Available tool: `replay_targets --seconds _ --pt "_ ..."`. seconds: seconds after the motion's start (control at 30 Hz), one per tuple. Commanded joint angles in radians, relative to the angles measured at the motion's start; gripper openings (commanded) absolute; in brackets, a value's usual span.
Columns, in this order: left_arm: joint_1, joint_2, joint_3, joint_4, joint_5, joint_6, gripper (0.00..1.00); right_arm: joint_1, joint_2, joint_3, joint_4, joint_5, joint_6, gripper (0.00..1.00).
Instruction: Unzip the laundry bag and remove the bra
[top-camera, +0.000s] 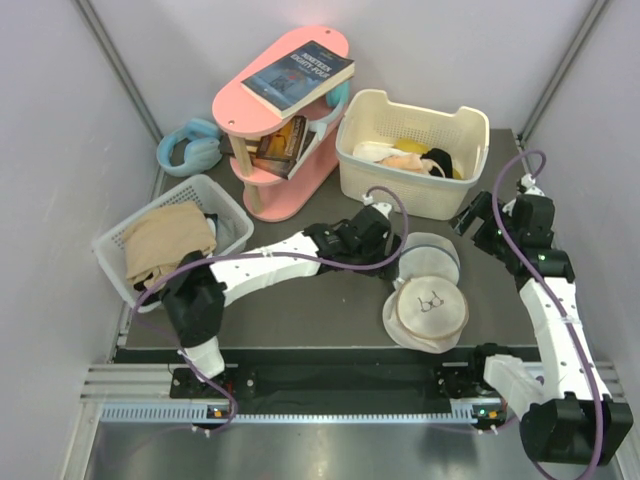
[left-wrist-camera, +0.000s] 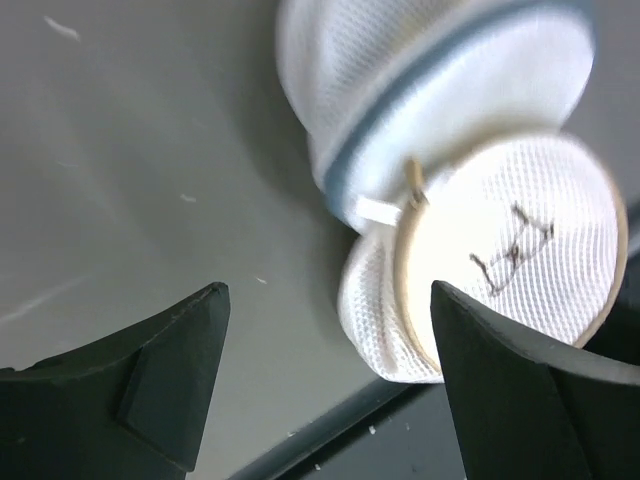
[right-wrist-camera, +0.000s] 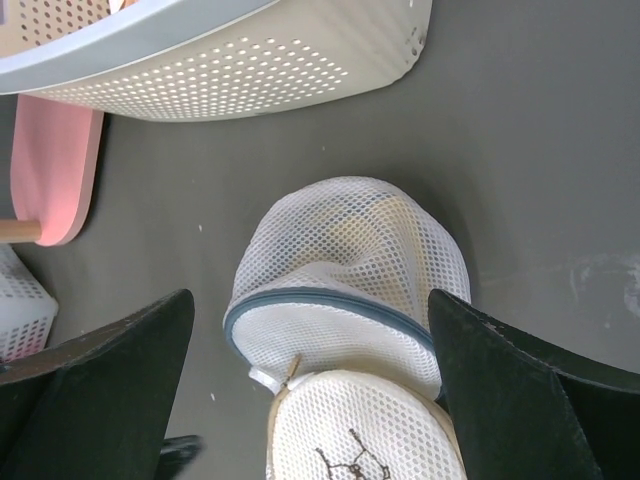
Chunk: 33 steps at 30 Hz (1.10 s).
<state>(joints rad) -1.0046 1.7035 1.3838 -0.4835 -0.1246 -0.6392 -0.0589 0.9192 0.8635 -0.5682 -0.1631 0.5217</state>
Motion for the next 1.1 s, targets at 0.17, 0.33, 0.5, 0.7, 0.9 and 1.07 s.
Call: replay_targets --seconds 0.17,0.33,0.5,0.7,0.9,1.07 --pt "0.008 0.174 0.122 0.043 0.425 0.049 0.79 0.008 -0.052 -0.012 0.022 -0.004 0.011 1.00" --pt "0.008 0.229 0.141 0.036 0.511 0.042 0.72 0.008 -0.054 -0.011 0.016 -0.004 0.003 1.00" --pt "0.009 0.284 0.175 -0.024 0.519 0.033 0.71 0.008 -0.045 -0.004 0.016 -0.006 0.003 1.00" --pt "0.008 0.308 0.208 -0.050 0.520 0.042 0.50 0.008 -0.045 0.005 0.017 -0.006 0.003 1.00" --pt "0.015 0.278 0.204 -0.067 0.517 0.084 0.00 0.008 -0.039 0.011 0.028 -0.038 -0.038 1.00" --pt "0.041 0.179 0.166 -0.127 0.398 0.139 0.00 0.008 -0.022 0.020 0.060 -0.136 -0.058 1.00"
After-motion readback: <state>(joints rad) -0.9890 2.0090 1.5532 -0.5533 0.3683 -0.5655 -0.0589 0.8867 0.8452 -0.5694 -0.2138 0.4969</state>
